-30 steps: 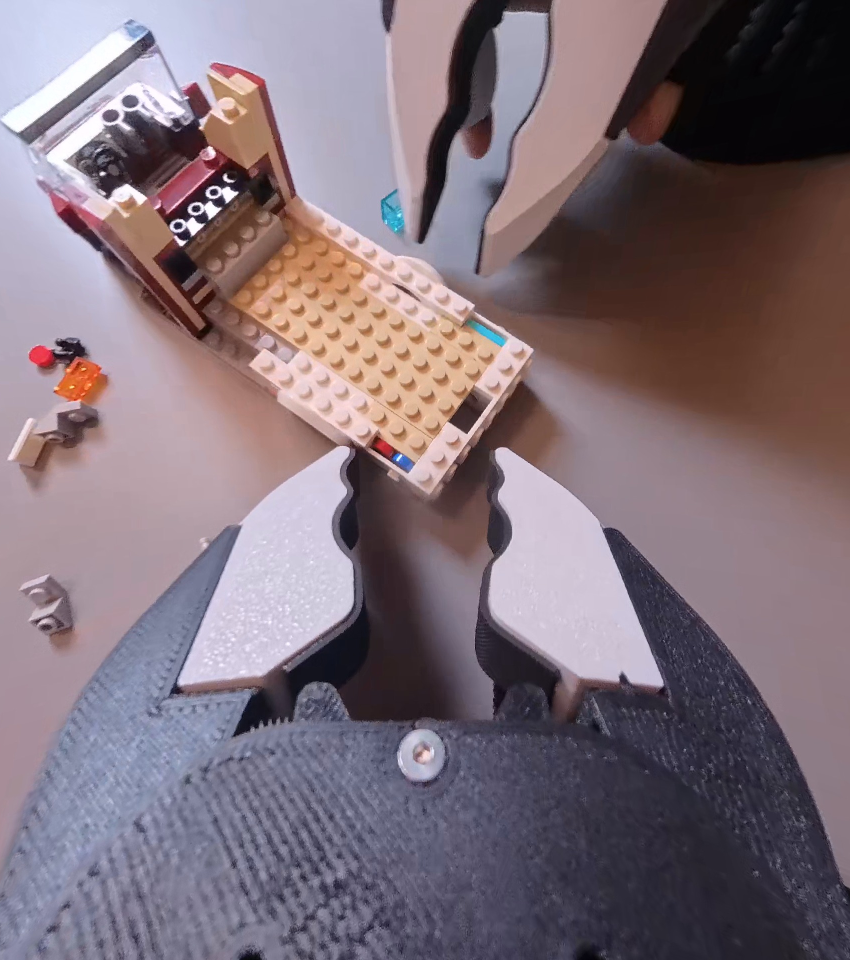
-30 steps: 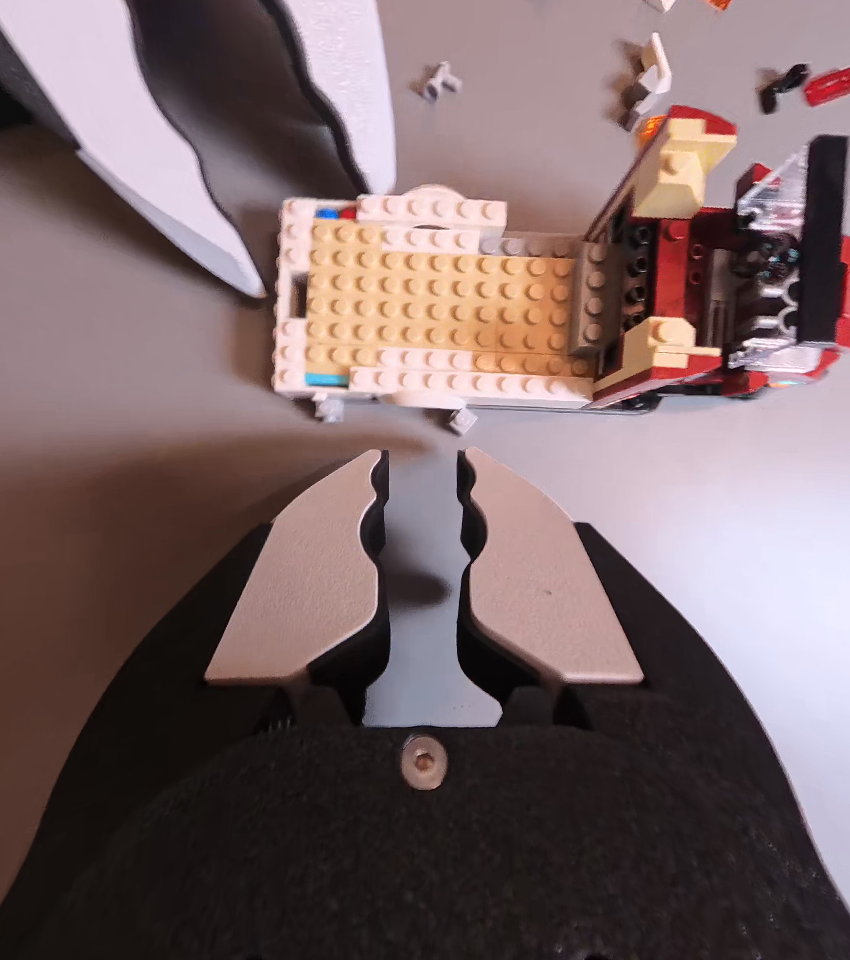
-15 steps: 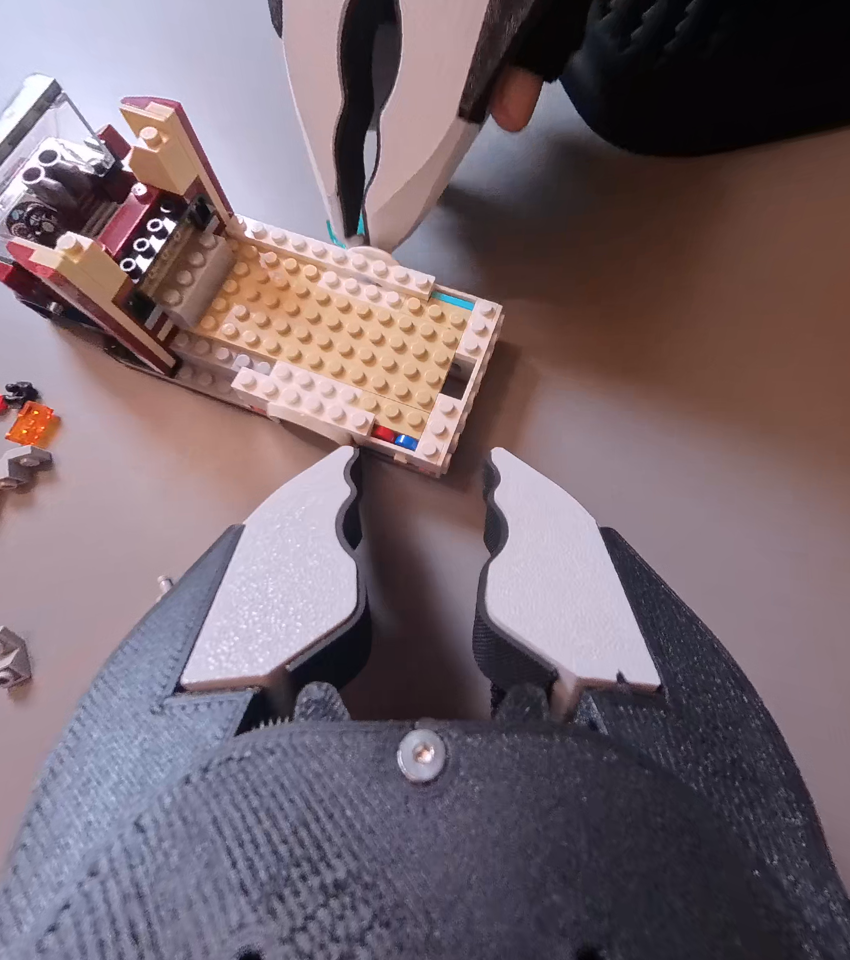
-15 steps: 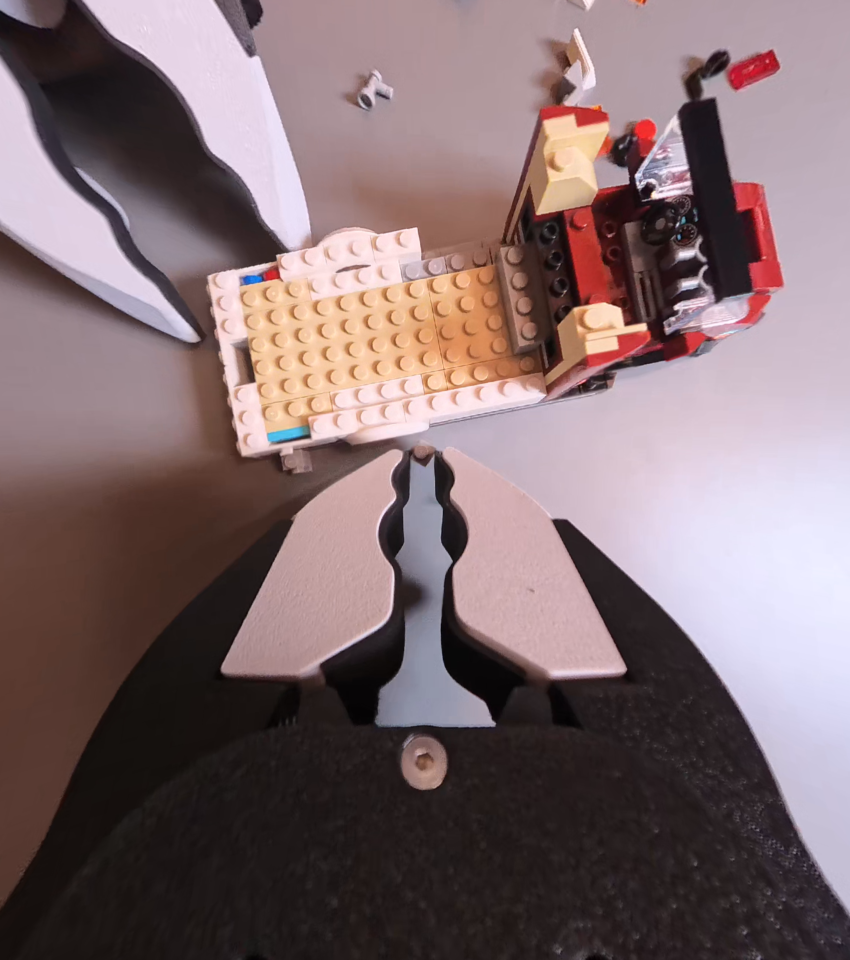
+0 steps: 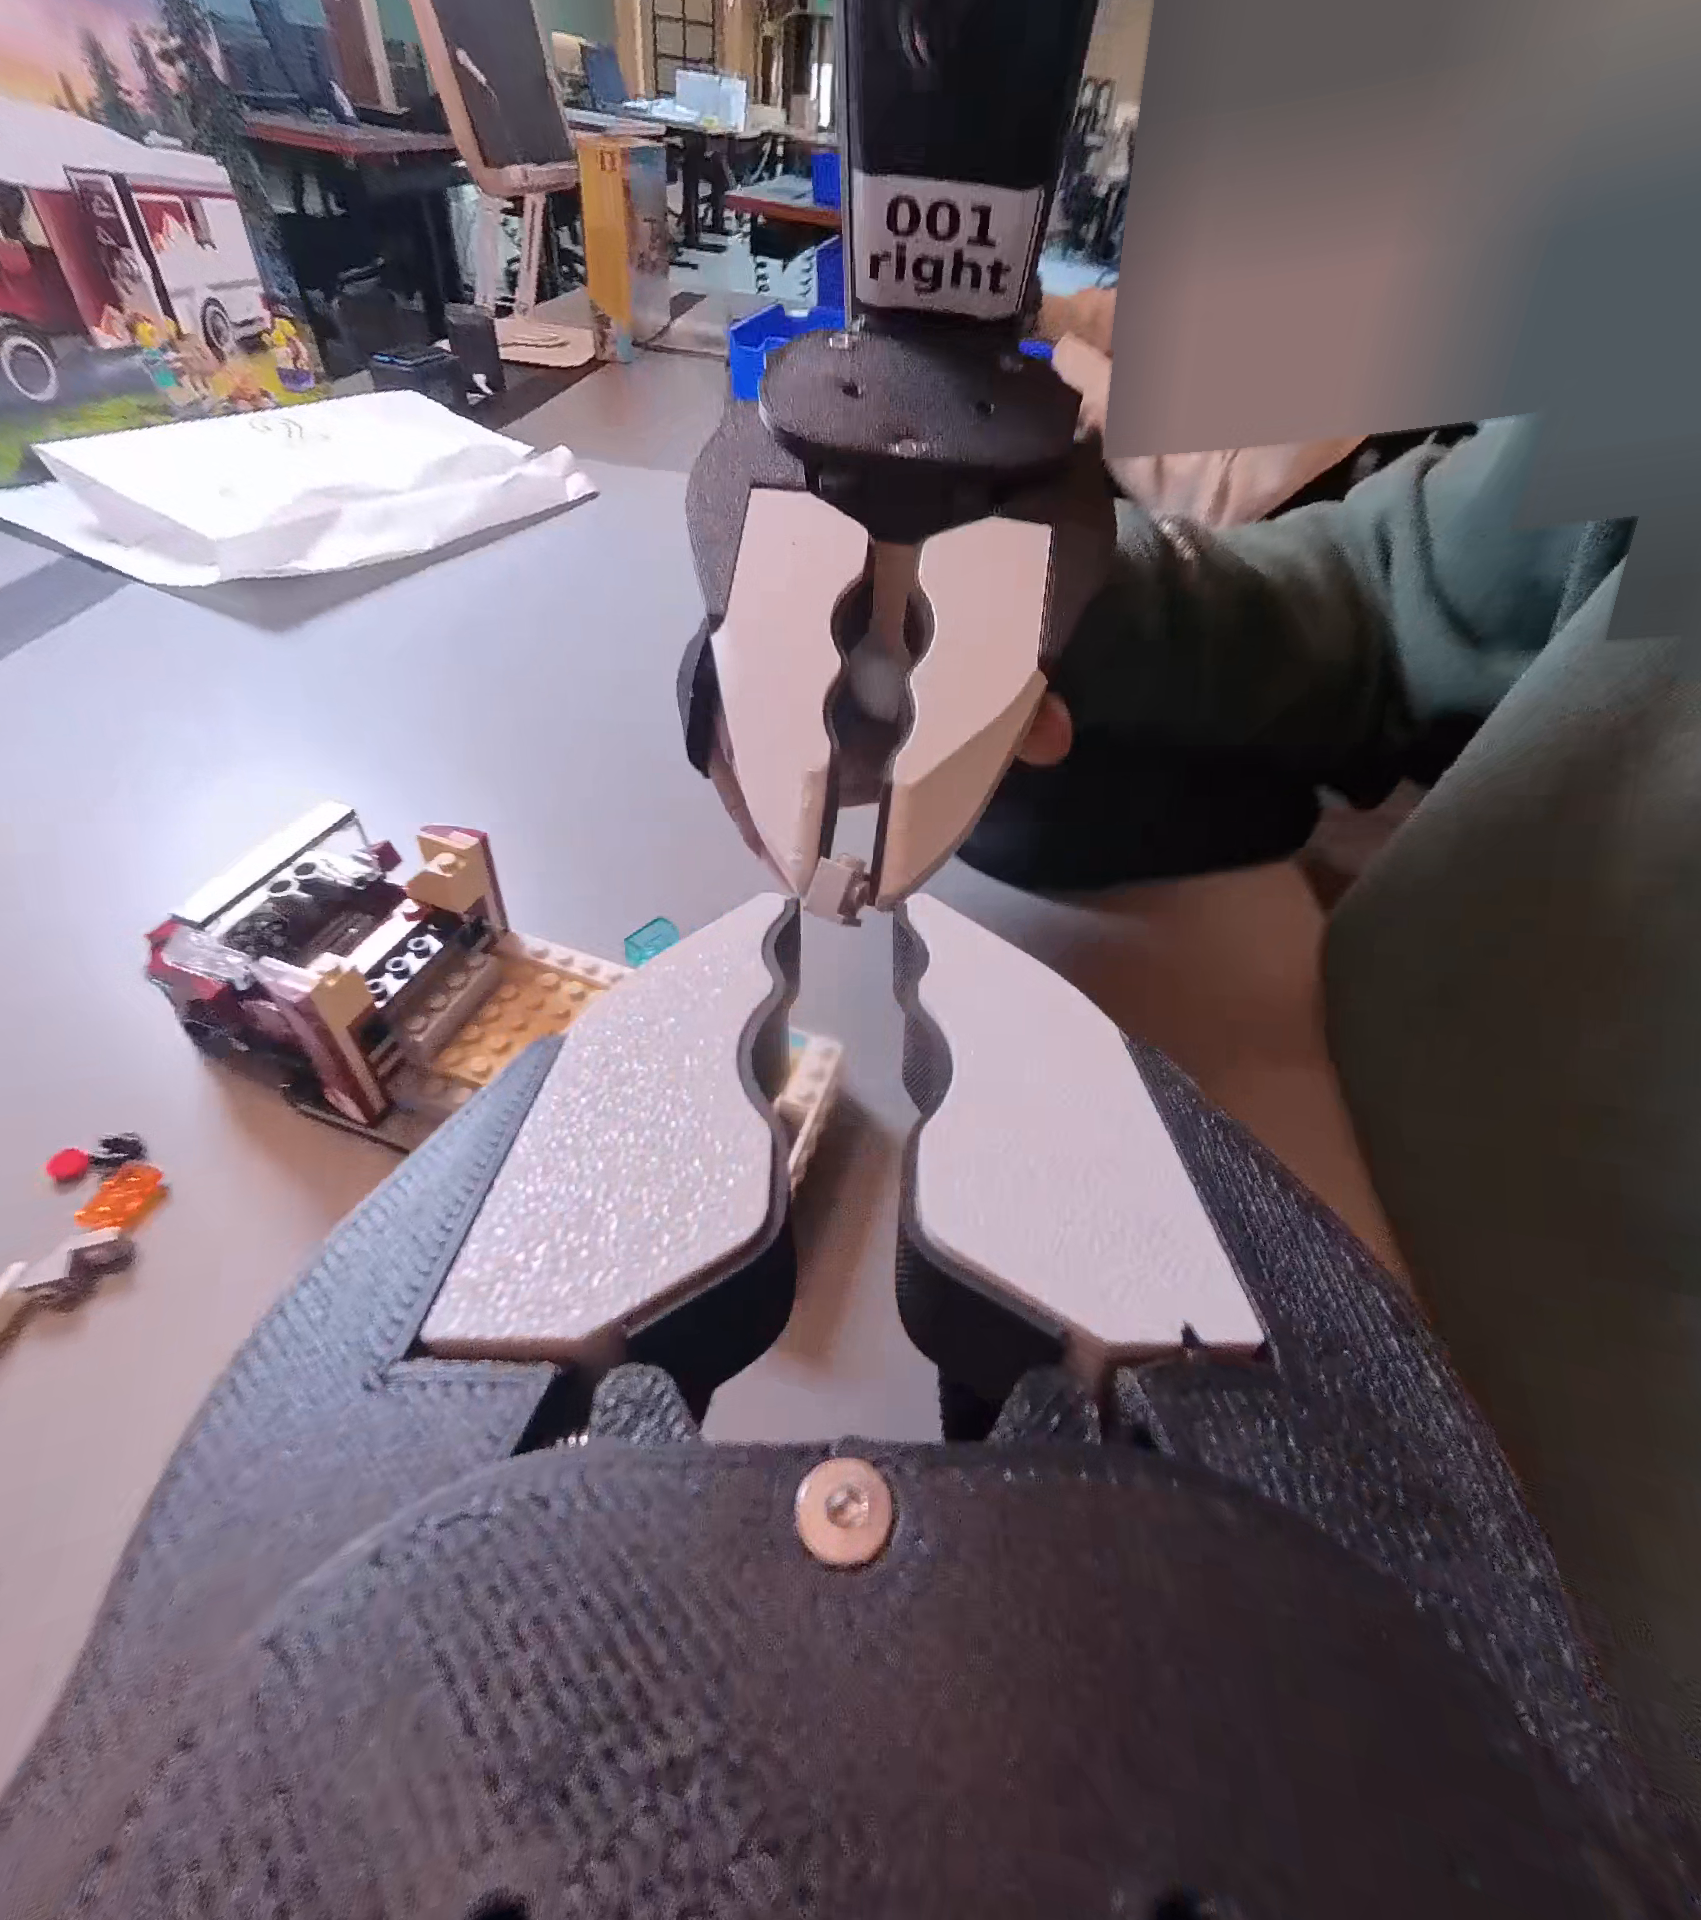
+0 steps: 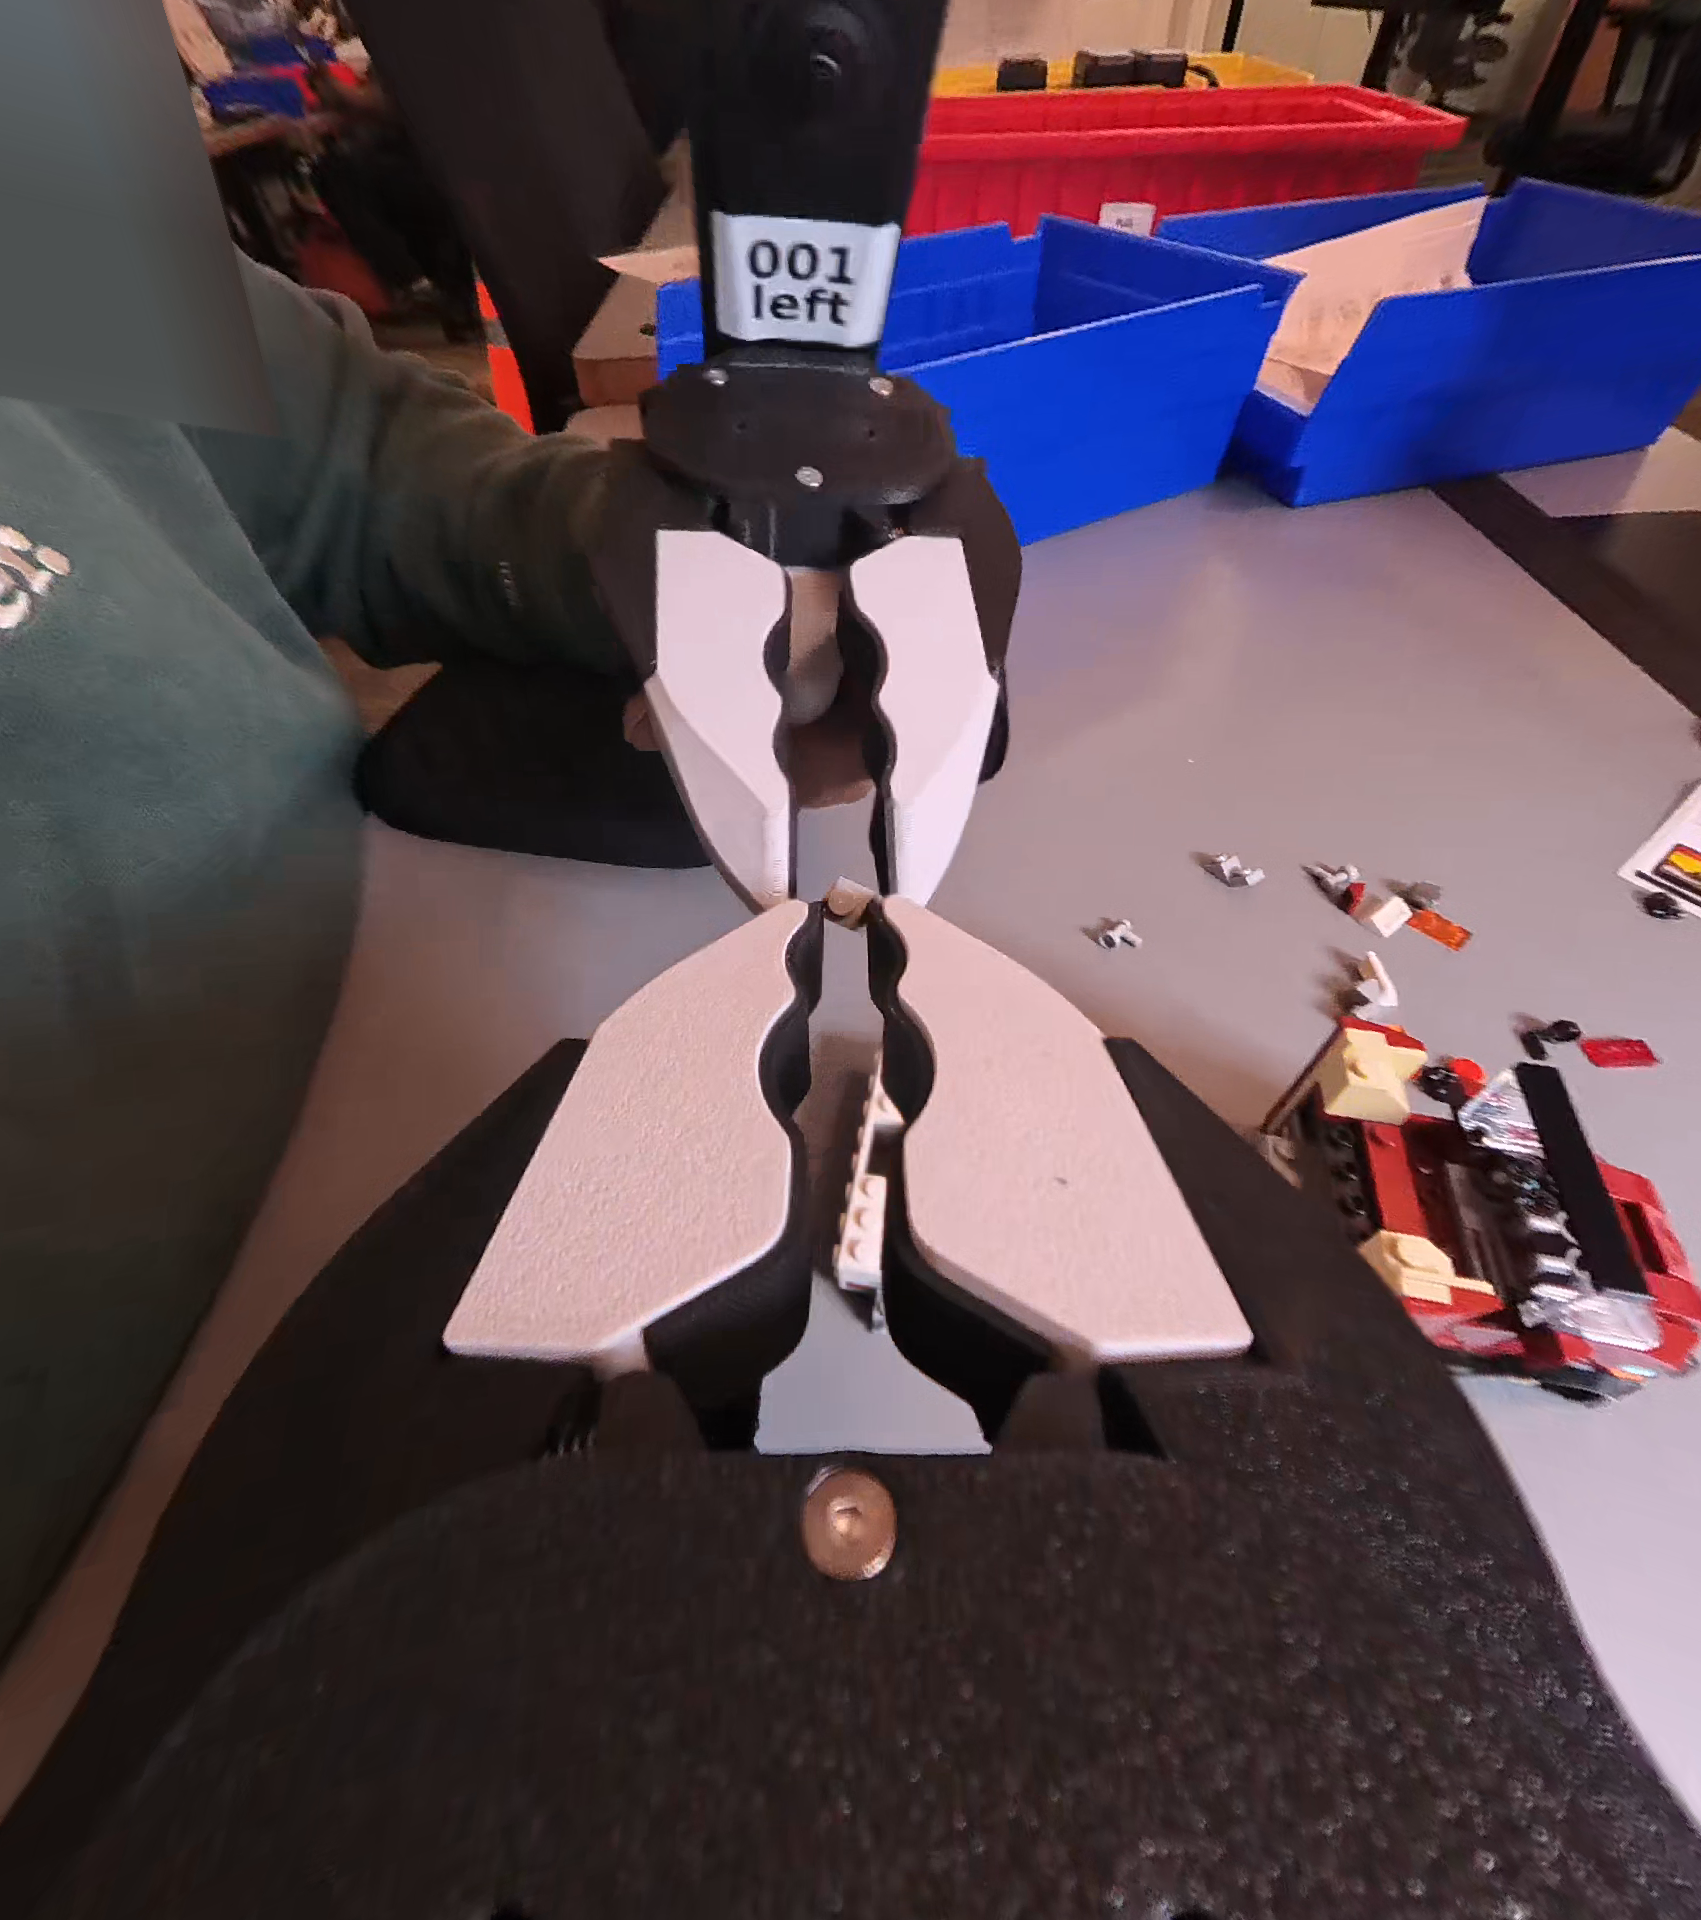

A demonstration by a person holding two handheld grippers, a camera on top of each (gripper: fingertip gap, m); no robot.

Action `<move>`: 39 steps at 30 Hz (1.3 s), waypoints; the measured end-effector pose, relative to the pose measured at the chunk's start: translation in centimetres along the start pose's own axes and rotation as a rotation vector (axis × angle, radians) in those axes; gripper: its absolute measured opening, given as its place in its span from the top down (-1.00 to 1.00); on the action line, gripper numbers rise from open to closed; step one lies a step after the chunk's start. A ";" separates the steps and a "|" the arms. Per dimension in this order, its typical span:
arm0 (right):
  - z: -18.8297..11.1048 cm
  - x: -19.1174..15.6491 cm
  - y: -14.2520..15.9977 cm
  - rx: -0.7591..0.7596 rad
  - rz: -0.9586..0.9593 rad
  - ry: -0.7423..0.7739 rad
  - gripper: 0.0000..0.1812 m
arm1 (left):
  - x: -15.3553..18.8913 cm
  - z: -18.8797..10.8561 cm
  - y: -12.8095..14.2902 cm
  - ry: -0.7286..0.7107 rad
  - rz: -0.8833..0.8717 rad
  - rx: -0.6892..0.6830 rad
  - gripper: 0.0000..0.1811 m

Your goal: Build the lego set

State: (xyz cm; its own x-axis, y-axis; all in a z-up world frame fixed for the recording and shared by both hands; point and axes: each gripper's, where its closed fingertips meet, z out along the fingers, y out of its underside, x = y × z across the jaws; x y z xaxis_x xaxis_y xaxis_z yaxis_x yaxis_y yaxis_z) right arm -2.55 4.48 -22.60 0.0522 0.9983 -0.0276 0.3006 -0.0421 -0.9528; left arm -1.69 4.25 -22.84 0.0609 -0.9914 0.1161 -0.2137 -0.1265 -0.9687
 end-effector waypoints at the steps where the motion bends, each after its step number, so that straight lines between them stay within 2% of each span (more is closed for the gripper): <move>1: 0.1 -0.1 -0.1 0.008 0.010 -0.008 0.91 | 0.0 -0.1 -0.1 0.021 -0.033 0.012 0.81; 9: 0.1 -0.8 -0.1 0.035 0.035 -0.059 0.92 | 0.6 -0.2 0.3 0.112 -0.110 0.034 0.81; 13: 0.1 -1.3 -0.1 0.041 0.037 -0.084 0.92 | 1.0 -0.4 -0.2 0.148 -0.133 0.062 0.89; 23: 0.2 -1.2 -0.3 0.066 0.045 -0.075 0.92 | 1.1 -0.5 -0.1 0.170 -0.163 0.071 0.88; 39: 0.2 -0.1 -0.2 0.075 0.062 -0.013 0.92 | -0.2 -0.6 0.0 0.105 -0.200 0.085 0.91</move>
State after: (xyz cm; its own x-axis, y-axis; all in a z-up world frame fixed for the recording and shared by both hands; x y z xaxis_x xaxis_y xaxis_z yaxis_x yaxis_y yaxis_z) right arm -2.85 4.44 -22.47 0.0561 0.9943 -0.0907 0.2251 -0.1011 -0.9691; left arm -2.29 4.44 -22.70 -0.0093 -0.9454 0.3258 -0.1242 -0.3222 -0.9385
